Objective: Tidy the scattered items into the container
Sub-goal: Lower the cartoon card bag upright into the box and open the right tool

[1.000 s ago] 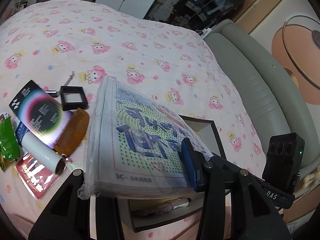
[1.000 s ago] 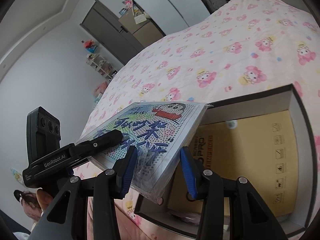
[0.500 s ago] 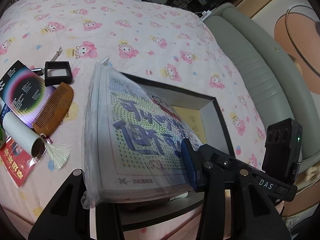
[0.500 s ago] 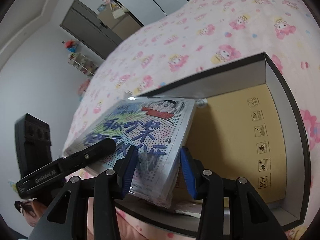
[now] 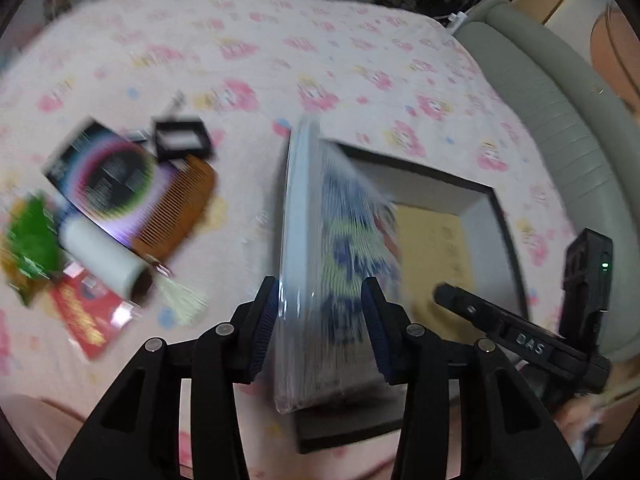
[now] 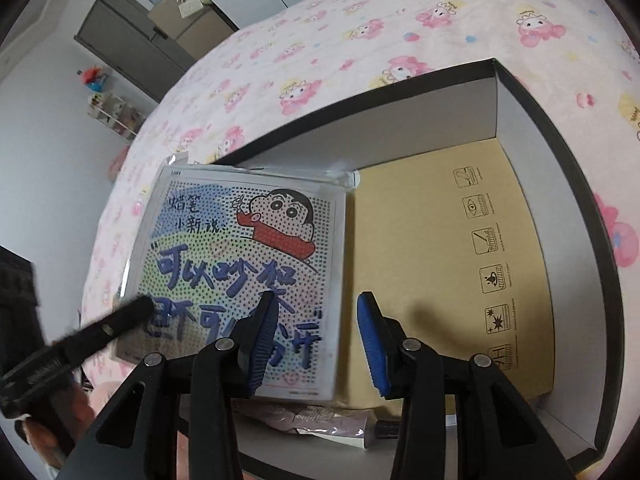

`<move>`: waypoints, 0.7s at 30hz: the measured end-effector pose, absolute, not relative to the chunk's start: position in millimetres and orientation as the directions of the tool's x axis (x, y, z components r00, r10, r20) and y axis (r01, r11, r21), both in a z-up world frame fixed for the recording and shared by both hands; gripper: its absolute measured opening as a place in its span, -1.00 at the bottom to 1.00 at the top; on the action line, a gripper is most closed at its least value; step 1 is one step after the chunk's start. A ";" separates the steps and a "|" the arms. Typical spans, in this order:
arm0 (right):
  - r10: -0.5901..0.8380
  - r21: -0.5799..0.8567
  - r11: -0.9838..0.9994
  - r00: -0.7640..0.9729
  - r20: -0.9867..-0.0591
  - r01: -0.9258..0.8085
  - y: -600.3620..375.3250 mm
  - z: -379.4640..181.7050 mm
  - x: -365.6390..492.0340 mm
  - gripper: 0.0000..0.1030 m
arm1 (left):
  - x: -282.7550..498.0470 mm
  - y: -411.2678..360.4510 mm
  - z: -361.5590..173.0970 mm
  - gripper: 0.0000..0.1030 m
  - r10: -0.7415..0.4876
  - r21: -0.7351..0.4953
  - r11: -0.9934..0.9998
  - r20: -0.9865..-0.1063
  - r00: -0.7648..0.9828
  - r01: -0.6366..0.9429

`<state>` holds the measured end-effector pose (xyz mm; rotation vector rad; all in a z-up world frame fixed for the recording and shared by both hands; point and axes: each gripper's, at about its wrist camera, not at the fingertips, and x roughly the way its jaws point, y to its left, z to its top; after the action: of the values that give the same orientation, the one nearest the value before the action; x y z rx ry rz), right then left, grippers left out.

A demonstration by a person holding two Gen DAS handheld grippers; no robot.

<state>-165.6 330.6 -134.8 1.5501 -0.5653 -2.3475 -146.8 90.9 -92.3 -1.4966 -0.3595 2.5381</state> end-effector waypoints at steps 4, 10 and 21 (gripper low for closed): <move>-0.406 0.431 -0.903 -0.347 -0.846 0.005 323.7 -144.7 -168.4 -0.28 | -150.5 95.8 -89.1 -0.18 0.269 -0.271 -0.960 -0.834 -0.481 -0.067; -0.333 0.368 -0.929 -0.339 -0.880 -0.043 330.8 -150.7 -168.3 -0.26 | -161.1 124.3 -116.7 -0.24 0.247 -0.212 -0.969 -0.880 -0.405 -0.131; -0.251 0.286 -0.954 -0.291 -0.923 -0.086 338.5 -163.4 -167.7 -0.23 | -172.7 161.6 -146.5 -0.24 0.205 -0.159 -0.972 -0.936 -0.287 -0.173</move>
<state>-167.7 338.5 -163.4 1.8041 -0.4319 -2.4050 -172.7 161.6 -146.5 -1.7122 -0.0391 2.3472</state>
